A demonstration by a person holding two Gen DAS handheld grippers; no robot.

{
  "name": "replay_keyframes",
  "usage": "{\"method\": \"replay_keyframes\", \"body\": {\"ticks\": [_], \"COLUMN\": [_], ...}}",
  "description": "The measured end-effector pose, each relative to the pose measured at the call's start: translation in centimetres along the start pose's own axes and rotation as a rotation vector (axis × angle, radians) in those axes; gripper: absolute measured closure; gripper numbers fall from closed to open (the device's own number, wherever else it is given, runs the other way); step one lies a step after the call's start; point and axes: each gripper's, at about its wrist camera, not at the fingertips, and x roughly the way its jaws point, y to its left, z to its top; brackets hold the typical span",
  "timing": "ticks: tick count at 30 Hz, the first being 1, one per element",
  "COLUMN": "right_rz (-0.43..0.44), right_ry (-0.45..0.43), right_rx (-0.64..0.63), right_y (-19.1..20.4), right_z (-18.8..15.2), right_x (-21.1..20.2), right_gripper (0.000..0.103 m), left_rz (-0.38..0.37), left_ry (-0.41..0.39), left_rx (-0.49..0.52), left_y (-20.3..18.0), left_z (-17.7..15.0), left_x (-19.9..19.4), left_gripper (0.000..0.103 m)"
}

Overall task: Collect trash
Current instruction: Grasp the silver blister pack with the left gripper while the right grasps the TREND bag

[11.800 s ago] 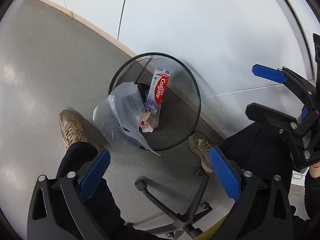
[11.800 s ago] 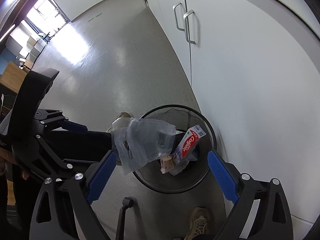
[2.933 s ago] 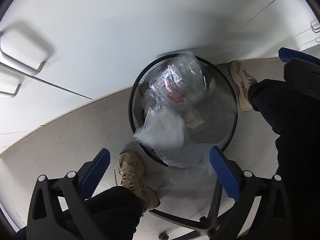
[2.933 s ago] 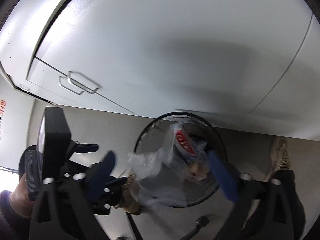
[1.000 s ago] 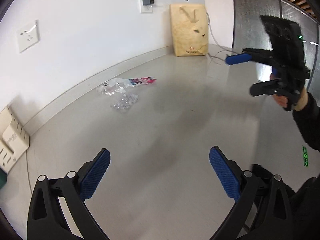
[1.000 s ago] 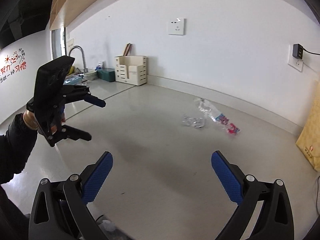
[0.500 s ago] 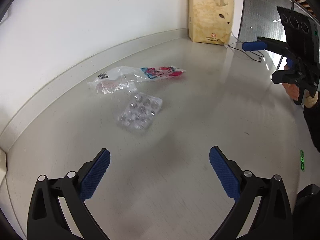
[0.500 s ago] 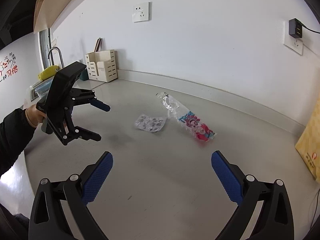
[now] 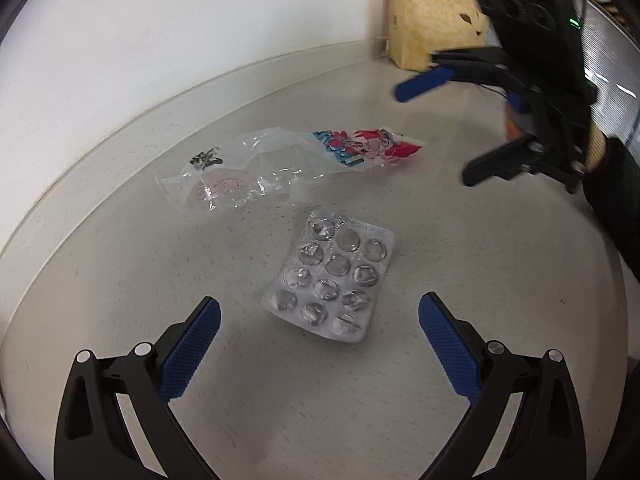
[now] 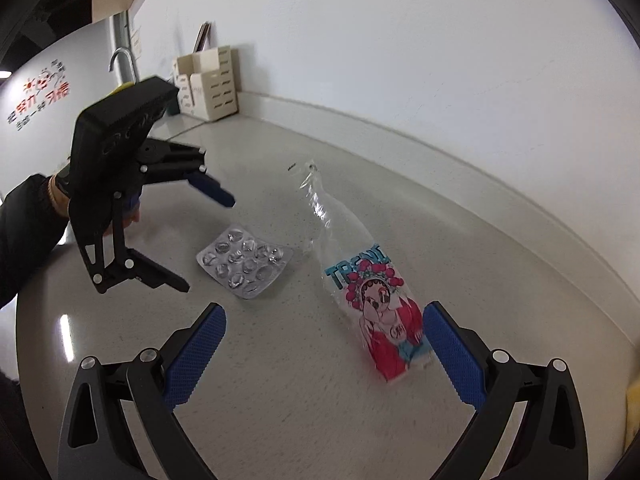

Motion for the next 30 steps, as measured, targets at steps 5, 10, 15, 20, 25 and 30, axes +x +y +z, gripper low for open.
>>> {"method": "replay_keyframes", "body": {"ticks": [5, 10, 15, 20, 25, 30], "right_rz": [0.039, 0.039, 0.05, 0.06, 0.073, 0.077], "right_ry": [0.016, 0.051, 0.079, 0.089, 0.115, 0.1], "right_rx": [-0.04, -0.087, -0.102, -0.098, -0.069, -0.035], "right_y": [-1.8, -2.0, -2.1, -2.4, -3.1, -3.8], "right_z": [0.7, 1.2, 1.6, 1.7, 2.1, 2.1], "right_x": [2.2, 4.1, 5.3, 5.9, 6.8, 6.4], "right_gripper": [0.004, 0.004, 0.004, 0.005, 0.034, 0.068], "left_rz": [-0.037, -0.05, -0.07, -0.049, -0.052, -0.038], "left_ry": [0.014, -0.006, 0.021, 0.002, 0.0, -0.015], "left_rx": [0.061, 0.106, 0.132, 0.136, 0.167, 0.199], "left_y": [0.4, 0.4, -0.2, -0.4, -1.0, -1.3], "left_z": [0.1, 0.3, 0.5, 0.8, 0.9, 0.9], "left_x": [0.9, 0.8, 1.5, 1.7, 1.4, 1.2], "left_gripper": [0.004, 0.004, 0.012, 0.037, 0.045, 0.052]}}
